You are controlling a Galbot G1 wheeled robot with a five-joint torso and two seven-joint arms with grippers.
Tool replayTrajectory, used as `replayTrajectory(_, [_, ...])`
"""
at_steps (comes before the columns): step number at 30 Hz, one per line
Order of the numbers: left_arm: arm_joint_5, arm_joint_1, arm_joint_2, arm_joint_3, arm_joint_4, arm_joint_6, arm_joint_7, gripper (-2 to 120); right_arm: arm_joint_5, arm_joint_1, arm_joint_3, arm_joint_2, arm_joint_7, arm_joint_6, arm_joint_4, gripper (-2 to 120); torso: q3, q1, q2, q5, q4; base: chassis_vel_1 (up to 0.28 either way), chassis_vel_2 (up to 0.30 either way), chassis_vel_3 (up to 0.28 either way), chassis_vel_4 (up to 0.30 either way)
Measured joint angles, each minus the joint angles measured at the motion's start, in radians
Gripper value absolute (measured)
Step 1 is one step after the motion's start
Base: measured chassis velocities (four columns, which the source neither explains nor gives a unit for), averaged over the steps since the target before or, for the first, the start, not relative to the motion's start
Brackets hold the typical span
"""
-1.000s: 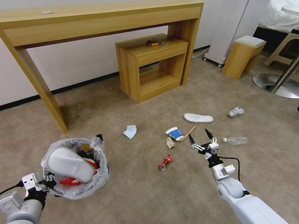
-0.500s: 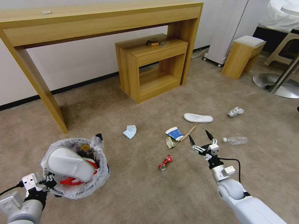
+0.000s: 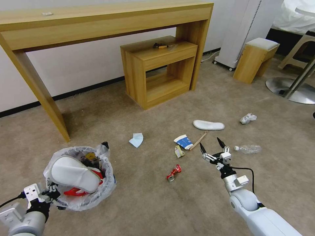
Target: Pick up the trash bin and place the garbage on the floor into it.
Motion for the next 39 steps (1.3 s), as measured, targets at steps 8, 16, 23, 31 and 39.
replayTrajectory(8, [0.002,0.0,-0.001,0.0,0.003,-0.004,0.001,0,-0.002,0.001,0.001,0.001,0.0,0.003,-0.003,94,0.0,0.0,0.0,0.0001,0.0001,-0.072,0.073,0.076,-0.078])
replayTrajectory(16, [0.007,-0.001,-0.002,0.002,0.007,-0.011,0.002,0,-0.009,0.001,0.001,0.003,0.0,0.009,-0.008,94,0.0,0.0,0.0,0.0001,0.0,-0.038,0.042,0.033,-0.033])
replayTrajectory(23, [0.004,-0.001,-0.001,0.002,0.007,-0.011,0.0,0,-0.014,0.001,0.001,0.006,0.0,0.016,-0.014,95,0.0,0.0,0.0,0.0001,0.0001,-0.031,0.027,0.026,-0.027])
replayTrajectory(31, [-0.006,-0.002,0.005,-0.004,0.002,-0.009,-0.012,0,0.017,0.011,-0.018,-0.014,0.019,0.003,-0.016,97,0.0,0.0,0.0,0.0001,0.0001,0.0,0.0,0.0,0.0])
replayTrajectory(39, [-0.001,-0.007,0.017,-0.01,0.012,-0.015,-0.015,0,0.13,-0.008,-0.069,-0.114,-0.049,-0.029,-0.035,100,0.0,0.0,0.0,0.0,0.0001,0.0,0.0,0.0,0.0])
